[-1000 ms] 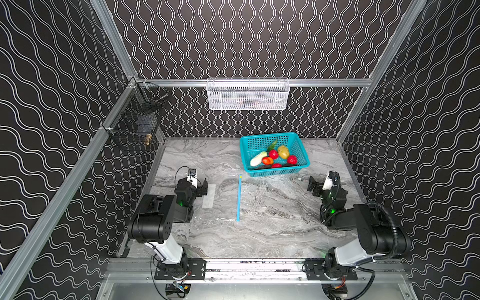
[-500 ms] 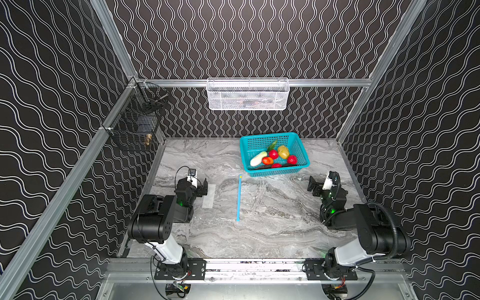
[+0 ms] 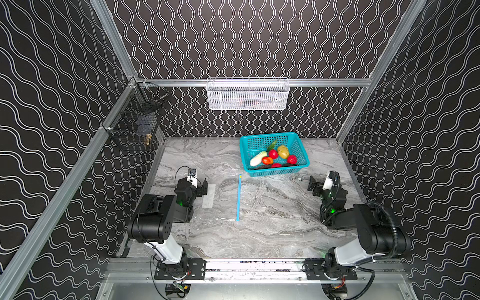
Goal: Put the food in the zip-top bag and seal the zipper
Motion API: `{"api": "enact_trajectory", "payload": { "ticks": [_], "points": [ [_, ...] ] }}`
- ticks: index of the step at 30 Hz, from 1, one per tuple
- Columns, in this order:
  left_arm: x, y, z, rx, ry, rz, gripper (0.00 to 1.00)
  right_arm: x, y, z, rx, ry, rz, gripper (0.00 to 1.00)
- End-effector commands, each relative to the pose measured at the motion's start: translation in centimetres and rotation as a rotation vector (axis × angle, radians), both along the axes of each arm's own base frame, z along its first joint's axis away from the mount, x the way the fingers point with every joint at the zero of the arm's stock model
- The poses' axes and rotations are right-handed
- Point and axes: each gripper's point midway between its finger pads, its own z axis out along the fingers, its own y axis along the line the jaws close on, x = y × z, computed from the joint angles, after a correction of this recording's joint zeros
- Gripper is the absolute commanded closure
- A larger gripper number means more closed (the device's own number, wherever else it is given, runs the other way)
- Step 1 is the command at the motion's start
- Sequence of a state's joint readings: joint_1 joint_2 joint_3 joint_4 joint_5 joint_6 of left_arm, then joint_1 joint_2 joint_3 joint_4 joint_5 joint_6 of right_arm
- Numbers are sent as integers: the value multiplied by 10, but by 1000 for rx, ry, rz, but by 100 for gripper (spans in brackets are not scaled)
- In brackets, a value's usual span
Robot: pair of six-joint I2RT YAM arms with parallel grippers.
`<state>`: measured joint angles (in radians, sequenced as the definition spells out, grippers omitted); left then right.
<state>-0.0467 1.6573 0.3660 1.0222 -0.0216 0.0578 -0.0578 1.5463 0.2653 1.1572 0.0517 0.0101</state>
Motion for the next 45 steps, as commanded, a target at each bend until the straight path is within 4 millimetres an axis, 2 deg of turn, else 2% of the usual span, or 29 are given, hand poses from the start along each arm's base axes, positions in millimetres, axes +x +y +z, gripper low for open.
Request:
{"api": "enact_trajectory", "payload": {
  "ticks": [1,19,22,33,37,45],
  "points": [
    [2,1,3,8,-12,3,1,1,-1,8,-12,-31,-13,1],
    [2,0,3,12,-10,5,1,-1,-1,9,-21,-38,-25,1],
    [1,0,2,13,-7,3,1,-8,8,13,-56,-72,-5,1],
    [1,-1,3,15,-11,-2,1,-25,6,26,-86,-155,-64,1],
    [4,13,9,18,1,89,1,-29,4,34,-84,-171,-86,1],
    [7,16,10,39,15,121,1,-7,7,36,-93,-65,-71,1]
  ]
}}
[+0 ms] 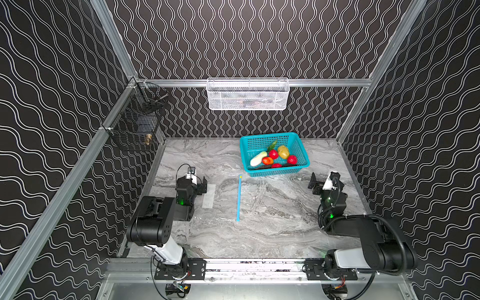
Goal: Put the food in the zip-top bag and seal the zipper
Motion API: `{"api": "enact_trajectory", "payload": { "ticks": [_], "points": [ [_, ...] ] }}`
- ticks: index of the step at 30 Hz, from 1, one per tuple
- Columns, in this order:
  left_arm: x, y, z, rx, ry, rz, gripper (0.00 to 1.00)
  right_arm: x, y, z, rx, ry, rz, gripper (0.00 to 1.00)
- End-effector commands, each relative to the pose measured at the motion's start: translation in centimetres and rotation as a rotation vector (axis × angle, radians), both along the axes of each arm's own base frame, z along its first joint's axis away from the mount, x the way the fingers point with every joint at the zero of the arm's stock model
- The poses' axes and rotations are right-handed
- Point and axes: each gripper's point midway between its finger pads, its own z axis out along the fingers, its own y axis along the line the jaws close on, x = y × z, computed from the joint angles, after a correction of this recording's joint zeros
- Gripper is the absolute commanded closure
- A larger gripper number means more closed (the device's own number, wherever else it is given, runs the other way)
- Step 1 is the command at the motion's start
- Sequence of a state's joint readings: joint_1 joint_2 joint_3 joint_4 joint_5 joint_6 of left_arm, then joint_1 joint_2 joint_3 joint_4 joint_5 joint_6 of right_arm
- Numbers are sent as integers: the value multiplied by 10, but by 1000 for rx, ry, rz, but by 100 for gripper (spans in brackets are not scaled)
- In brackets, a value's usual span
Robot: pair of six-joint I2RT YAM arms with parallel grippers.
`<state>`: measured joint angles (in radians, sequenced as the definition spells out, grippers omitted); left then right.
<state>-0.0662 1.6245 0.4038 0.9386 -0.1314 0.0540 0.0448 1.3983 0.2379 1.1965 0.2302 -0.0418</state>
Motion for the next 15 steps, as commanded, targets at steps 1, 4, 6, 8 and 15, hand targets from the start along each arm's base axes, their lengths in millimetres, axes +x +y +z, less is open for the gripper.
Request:
{"api": "enact_trajectory", "payload": {
  "ticks": [1,4,6,8,15],
  "points": [
    [4,9,4,5,16,61,1,3,-1,-16,-17,91,-9,1],
    [13,20,1,13,101,133,1,-1,-2,-12,-20,67,-19,1],
    [16,20,-3,16,148,139,1,-4,-1,-8,-22,53,-18,1],
    [16,20,-4,14,149,139,1,-6,-2,-4,-21,46,-25,1],
    [20,15,-4,-12,256,129,1,-2,-6,10,54,66,-59,1]
  ]
}}
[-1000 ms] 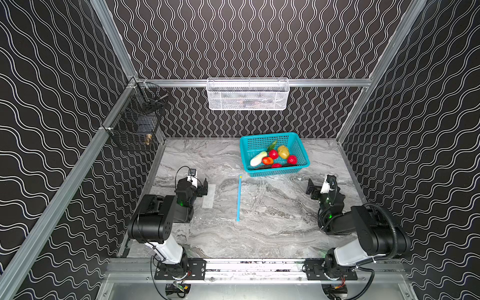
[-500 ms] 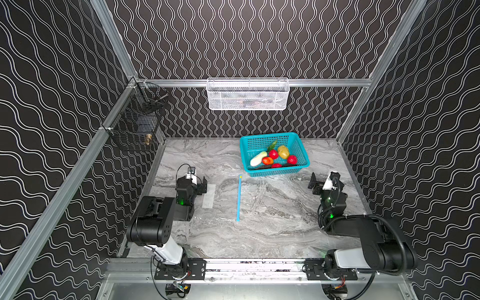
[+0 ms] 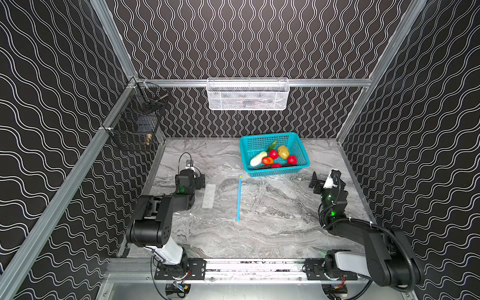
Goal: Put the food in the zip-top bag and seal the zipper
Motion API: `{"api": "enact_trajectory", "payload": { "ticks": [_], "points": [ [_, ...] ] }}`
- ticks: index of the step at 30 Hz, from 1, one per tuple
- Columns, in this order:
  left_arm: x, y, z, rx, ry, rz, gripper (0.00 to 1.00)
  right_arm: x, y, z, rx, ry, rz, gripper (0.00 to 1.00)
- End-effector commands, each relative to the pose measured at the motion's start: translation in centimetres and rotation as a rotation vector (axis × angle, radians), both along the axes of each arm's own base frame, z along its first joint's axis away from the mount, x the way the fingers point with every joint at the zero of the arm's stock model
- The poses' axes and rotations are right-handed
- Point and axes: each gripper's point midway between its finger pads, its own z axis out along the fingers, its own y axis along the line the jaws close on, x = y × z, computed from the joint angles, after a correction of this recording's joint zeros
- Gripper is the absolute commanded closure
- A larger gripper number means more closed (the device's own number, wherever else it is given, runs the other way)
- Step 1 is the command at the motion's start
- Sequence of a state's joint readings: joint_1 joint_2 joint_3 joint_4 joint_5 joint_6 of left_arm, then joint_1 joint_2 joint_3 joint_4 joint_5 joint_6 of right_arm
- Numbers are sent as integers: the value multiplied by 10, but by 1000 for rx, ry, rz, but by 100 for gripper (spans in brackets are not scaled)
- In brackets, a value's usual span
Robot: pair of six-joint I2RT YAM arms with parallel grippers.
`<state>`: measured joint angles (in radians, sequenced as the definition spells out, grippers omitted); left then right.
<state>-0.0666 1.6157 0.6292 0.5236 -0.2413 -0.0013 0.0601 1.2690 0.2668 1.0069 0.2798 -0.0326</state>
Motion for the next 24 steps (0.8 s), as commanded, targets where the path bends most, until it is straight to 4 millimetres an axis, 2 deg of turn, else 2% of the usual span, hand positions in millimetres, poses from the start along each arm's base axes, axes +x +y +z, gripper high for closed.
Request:
{"api": "enact_trajectory", "payload": {
  "ticks": [1,7,12,17,22,24],
  "points": [
    [1,-4,-5,-35,117,8,1,5,-1,0,65,52,-19,1],
    [9,-11,7,-29,216,-1,1,17,-5,-9,216,194,-83,1],
    [4,-23,12,22,324,-27,1,30,10,-20,309,398,-53,1],
    [-1,-28,24,46,373,1,1,27,11,-31,338,508,-103,1],
    [-9,-52,36,1,406,13,1,15,3,-36,364,532,-185,1],
    [-17,-76,35,41,435,-61,1,10,2,-38,391,548,-210,1]
  ]
}}
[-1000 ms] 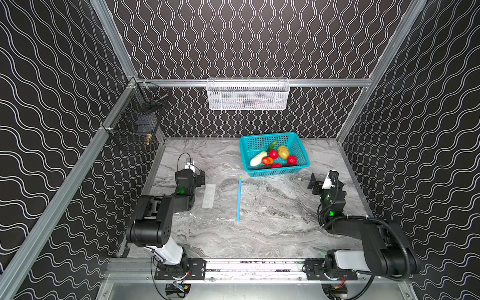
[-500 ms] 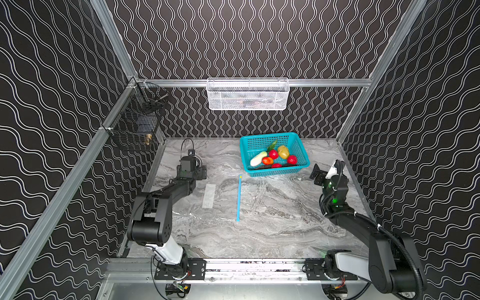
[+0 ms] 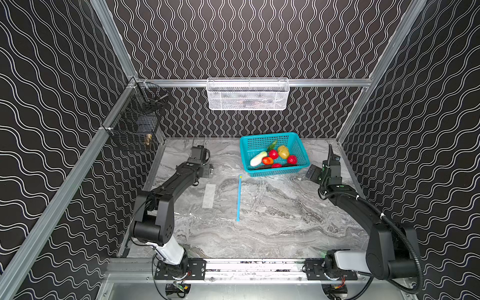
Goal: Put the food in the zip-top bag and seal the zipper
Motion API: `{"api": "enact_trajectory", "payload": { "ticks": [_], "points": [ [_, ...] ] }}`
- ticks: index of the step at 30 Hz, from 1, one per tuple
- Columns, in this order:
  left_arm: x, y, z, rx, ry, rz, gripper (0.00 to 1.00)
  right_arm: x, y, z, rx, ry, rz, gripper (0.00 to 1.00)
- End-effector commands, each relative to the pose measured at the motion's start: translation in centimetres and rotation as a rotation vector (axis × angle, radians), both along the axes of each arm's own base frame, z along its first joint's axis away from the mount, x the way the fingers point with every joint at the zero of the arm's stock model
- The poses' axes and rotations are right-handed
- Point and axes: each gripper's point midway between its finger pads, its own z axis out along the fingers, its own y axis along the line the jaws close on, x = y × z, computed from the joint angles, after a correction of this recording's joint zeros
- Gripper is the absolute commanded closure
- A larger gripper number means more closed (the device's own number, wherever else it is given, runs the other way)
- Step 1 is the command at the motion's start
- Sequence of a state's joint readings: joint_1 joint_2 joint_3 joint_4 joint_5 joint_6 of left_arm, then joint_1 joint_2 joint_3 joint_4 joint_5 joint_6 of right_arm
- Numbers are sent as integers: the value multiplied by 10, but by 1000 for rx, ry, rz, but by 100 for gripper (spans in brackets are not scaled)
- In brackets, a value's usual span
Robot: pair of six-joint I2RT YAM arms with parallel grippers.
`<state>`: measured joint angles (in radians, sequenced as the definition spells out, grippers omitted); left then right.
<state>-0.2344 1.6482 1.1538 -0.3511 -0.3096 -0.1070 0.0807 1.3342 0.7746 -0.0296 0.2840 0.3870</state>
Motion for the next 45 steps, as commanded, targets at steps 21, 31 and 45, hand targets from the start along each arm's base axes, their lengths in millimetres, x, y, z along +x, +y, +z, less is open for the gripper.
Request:
{"api": "enact_trajectory", "payload": {
  "ticks": [21,31,45],
  "points": [
    [-67,-108,-46,75,367,-51,1,-37,7,-10,105,65,-66,1],
    [-69,-141,-73,18,507,-52,1,-37,14,-28,139,104,-46,1],
    [-66,-151,-89,118,546,-72,1,-38,22,-13,173,-5,5,1]
  ]
}}
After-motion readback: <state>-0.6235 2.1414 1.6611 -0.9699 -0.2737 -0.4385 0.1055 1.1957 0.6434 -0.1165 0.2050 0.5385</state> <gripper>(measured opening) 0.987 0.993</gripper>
